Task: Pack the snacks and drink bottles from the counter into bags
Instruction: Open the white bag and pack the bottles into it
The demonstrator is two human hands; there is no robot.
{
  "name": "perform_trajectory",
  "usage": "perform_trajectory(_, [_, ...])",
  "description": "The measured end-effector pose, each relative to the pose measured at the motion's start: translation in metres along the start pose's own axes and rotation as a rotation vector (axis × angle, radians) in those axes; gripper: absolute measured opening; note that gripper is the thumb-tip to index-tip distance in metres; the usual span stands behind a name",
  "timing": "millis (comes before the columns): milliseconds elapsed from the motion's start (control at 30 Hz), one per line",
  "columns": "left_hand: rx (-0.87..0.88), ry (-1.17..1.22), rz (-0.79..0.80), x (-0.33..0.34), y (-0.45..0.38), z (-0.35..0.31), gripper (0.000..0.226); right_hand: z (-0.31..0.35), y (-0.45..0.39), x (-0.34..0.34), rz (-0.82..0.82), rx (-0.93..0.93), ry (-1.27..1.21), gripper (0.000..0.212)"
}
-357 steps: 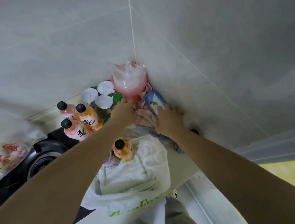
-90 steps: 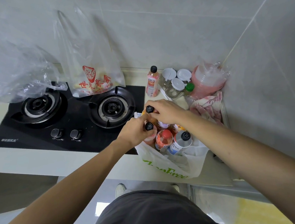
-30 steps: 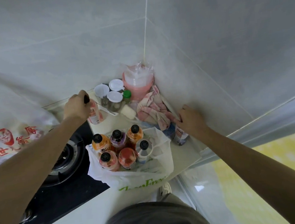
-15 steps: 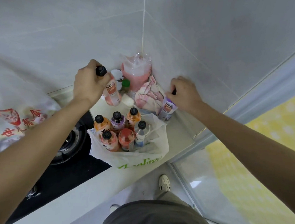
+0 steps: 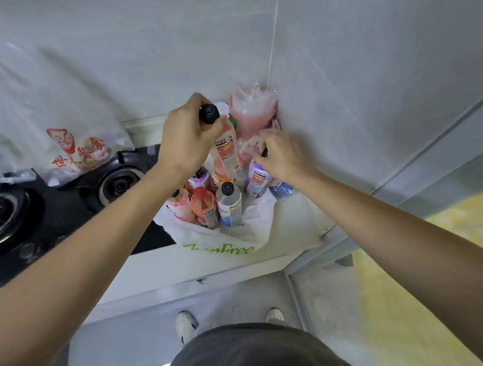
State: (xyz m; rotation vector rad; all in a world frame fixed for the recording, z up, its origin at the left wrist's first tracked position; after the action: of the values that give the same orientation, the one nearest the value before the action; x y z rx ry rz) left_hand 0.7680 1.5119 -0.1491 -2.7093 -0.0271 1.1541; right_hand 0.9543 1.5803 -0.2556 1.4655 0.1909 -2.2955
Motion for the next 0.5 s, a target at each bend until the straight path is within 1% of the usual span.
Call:
perform_trajectory(100, [-0.028, 0.005, -0.022, 0.007, 0.015, -0.013, 0.029, 0.006, 0.0, 0.008, 0.053, -0.047, 0.028, 0.028])
perform_trajectory(233, [-0.051, 0.036, -0.052, 0.011, 0.03, -0.023, 0.028, 0.011, 0.003, 0.016, 0.107, -0.103, 0.034, 0.028])
perform_trajectory(333, [-0.057, 0.039, -0.074, 0.013, 0.039, -0.03, 0.028, 0.011, 0.0, 0.023, 0.148, -0.121, 0.005, 0.037])
perform_trajectory(500, [-0.063, 0.038, -0.054, 0.02, 0.046, -0.032, 0.027, -0.001, -0.006, 0.033, 0.203, -0.098, 0.007, 0.024])
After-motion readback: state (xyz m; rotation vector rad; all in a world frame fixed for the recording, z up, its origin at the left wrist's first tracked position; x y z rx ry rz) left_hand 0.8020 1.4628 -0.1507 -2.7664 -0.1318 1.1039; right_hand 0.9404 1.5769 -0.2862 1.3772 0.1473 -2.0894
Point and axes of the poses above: each hand's wrist, its own y-axis away from the middle knuckle, its own x-axis out of the palm, z = x × y, the point moved 8 cm from there along -y, towards the middle knuckle, and after that the axes turned 14 degrees about z, right-handed, at the moved point
